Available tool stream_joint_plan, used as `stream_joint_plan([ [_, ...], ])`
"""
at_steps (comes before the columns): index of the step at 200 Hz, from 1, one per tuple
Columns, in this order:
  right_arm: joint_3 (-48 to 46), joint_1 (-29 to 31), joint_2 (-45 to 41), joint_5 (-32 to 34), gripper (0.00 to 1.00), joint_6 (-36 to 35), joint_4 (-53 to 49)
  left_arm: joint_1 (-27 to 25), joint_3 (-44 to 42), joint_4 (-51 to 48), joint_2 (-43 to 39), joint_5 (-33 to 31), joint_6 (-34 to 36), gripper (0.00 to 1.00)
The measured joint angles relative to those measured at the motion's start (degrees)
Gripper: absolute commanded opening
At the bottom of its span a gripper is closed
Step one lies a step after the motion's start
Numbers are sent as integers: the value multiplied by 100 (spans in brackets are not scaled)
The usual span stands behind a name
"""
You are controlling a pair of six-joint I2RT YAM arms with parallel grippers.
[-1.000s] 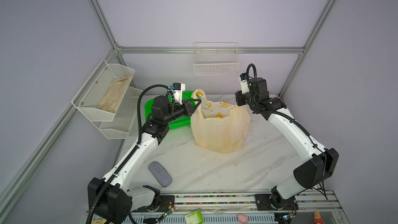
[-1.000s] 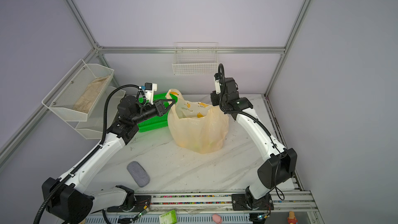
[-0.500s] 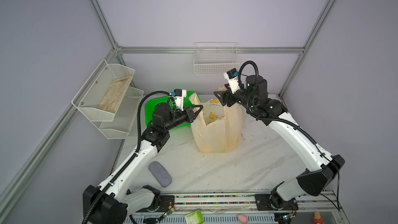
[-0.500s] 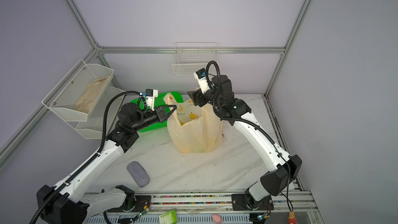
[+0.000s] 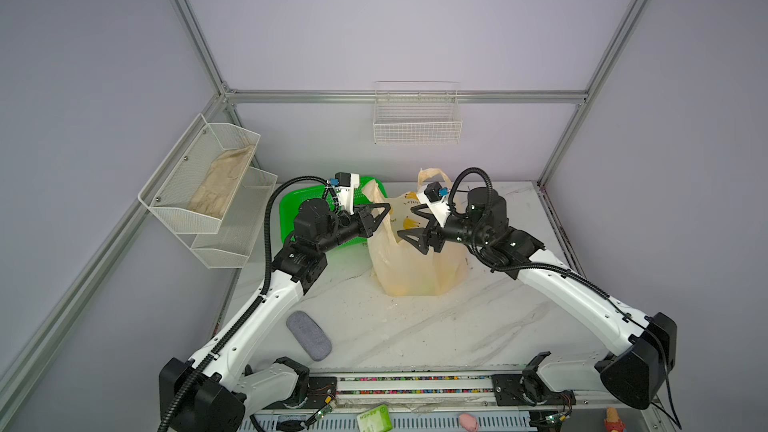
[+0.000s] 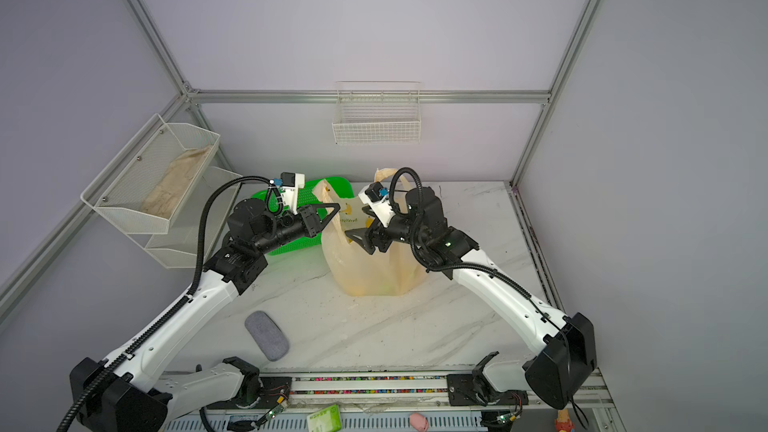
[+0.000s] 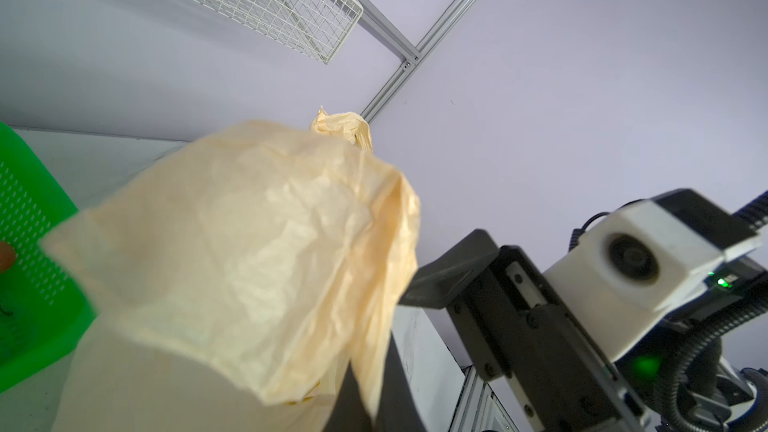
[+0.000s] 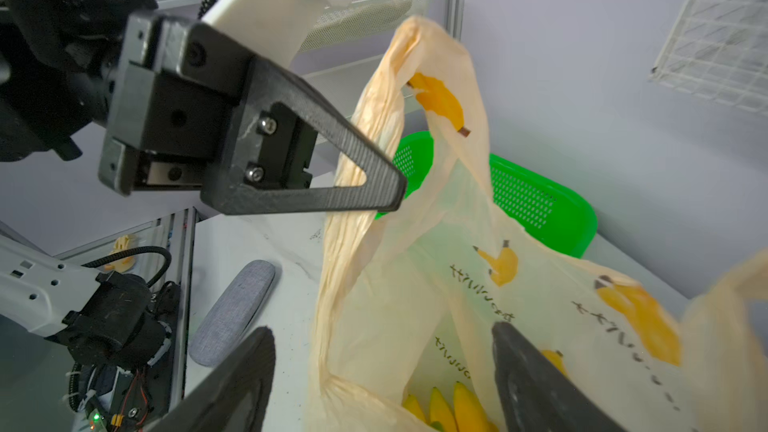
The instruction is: Place the fake fruits into the plastic bag and tie a complex knot
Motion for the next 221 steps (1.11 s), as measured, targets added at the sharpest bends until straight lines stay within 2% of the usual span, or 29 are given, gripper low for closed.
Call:
stream_joint_plan([
  [9,-251,81,85,-44,73,160,382,0,0,-17,0,0,15,0],
  [21,-481,181,219,-61,61,393,881,0,2,-48,0,0,31,0],
  [43,-695,302,518,-15,28,658,1648,0,2,-118,2,-2,68,1],
  [58,-837,337,614,-13,10,815,2031,0,2,-190,2,-4,140,4],
  [70,-955,339,632,-4,0,901,2271,0,2,-262,2,-7,197,10],
  [107,-1202,339,621,-31,0,1025,2717,2,17,-658,-9,-2,621,40],
  [121,-1296,339,566,-33,0,1025,2754,9,26,-984,-48,-17,916,48],
  [170,-1388,339,446,-83,0,999,2828,96,704,-2433,-210,-293,2142,68],
  [221,-1388,339,428,-144,0,885,2809,120,1770,-3040,-229,-765,2977,85],
])
